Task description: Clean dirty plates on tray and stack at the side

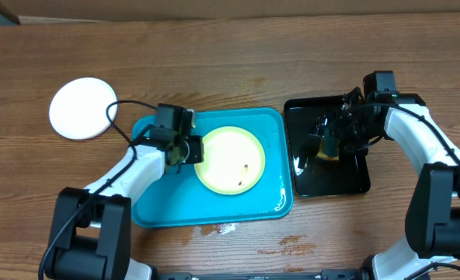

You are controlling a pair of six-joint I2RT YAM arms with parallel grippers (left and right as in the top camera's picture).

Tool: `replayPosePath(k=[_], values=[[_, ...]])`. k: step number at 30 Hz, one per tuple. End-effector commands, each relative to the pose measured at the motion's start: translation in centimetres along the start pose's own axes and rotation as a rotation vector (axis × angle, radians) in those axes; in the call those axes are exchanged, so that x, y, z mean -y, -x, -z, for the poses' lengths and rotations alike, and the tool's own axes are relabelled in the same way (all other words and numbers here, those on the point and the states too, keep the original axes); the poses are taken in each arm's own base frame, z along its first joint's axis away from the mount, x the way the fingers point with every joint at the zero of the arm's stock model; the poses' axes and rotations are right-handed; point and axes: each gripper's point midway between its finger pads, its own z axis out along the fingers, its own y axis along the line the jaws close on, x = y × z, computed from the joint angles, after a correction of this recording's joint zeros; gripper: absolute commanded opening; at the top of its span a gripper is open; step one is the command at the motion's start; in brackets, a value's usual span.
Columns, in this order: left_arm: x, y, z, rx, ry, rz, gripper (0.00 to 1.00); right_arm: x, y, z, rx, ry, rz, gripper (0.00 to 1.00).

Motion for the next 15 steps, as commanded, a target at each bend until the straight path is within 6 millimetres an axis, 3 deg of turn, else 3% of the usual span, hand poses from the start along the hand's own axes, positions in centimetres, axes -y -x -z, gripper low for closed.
replayPosePath(k=[1, 10, 13, 14, 15], values=[[-0.5, -0.5, -0.3, -0.005, 0.088, 0.004, 0.07, -0.1, 0.0, -0.1, -0.001, -0.003, 0.007, 1.00], [-1.2, -2.5, 0.5, -0.101, 0.146, 0.234, 0.06, -0.1, 0.0, -0.1, -0.001, -0.003, 0.007, 1.00], [-1.1, -3.2, 0.9, -0.144, 0.152, 0.222, 0.22, -0.1, 0.0, -0.1, -0.001, -0.003, 0.007, 1.00], [-1.1, -3.2, 1.0, -0.151, 0.152, 0.196, 0.36, -0.1, 0.0, -0.1, -0.001, -0.003, 0.007, 1.00], [-1.0, -3.0, 1.1, -0.150, 0.149, 0.166, 0.42, -0.1, 0.0, -0.1, -0.001, -0.003, 0.007, 1.00]])
